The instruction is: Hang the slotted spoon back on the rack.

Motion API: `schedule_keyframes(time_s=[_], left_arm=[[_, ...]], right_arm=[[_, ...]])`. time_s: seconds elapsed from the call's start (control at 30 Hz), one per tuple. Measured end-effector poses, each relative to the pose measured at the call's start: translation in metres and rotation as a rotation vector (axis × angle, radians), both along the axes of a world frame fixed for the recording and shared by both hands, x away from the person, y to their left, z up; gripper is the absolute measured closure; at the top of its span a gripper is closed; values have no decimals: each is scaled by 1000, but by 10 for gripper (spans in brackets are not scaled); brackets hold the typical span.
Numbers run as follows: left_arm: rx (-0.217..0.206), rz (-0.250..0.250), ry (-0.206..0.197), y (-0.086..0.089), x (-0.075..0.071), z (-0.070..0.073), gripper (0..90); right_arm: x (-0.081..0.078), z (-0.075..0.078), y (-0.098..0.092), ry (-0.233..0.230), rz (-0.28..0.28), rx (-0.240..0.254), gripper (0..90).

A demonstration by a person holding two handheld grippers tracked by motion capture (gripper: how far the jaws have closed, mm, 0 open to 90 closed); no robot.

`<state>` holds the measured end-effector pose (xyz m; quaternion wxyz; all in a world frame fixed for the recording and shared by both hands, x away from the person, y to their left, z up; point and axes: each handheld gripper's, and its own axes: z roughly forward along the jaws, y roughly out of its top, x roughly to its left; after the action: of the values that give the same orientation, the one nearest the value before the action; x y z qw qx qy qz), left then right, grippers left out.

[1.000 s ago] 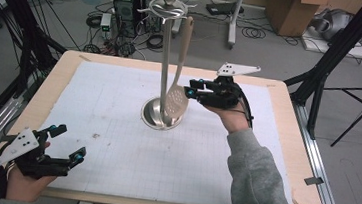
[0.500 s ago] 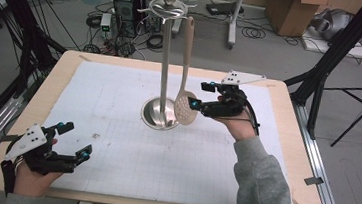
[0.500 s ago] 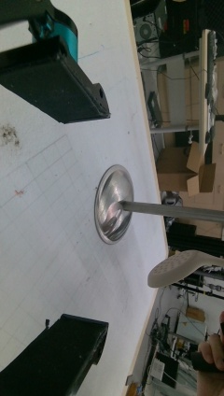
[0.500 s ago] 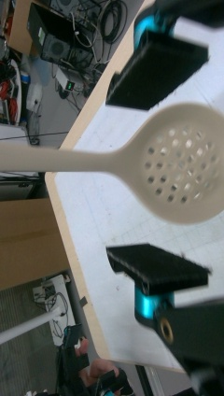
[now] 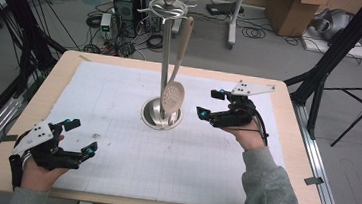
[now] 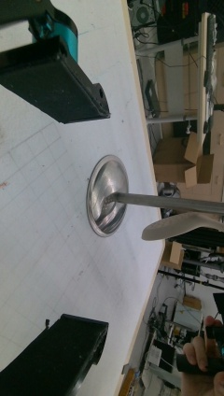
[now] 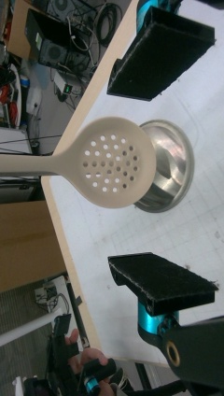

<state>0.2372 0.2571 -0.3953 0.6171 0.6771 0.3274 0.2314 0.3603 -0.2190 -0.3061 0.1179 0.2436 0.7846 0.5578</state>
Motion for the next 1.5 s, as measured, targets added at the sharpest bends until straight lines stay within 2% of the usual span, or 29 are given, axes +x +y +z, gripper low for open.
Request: schedule_keyframes(time_s=[0.17, 0.43, 0.6, 1.17, 1.33, 1.5], left_arm=[[-6, -13, -2, -4, 6, 0, 17], [-6, -35, 2, -11, 13, -1, 17], [-7, -44, 4, -15, 17, -1, 18], [-12, -65, 7, -20, 23, -2, 17], [-11, -68, 9, -21, 24, -2, 17], [-10, -69, 11, -21, 24, -3, 17]], right_arm=[[-9, -5, -12, -9, -23, -1, 143], [-24, -18, -34, -20, -68, 37, 140], [-31, -23, -43, -25, -87, 30, 136], [-56, -42, -62, -49, -108, 41, 111], [-65, -51, -66, -44, -126, 70, 110], [-75, -59, -69, -49, -131, 69, 109]])
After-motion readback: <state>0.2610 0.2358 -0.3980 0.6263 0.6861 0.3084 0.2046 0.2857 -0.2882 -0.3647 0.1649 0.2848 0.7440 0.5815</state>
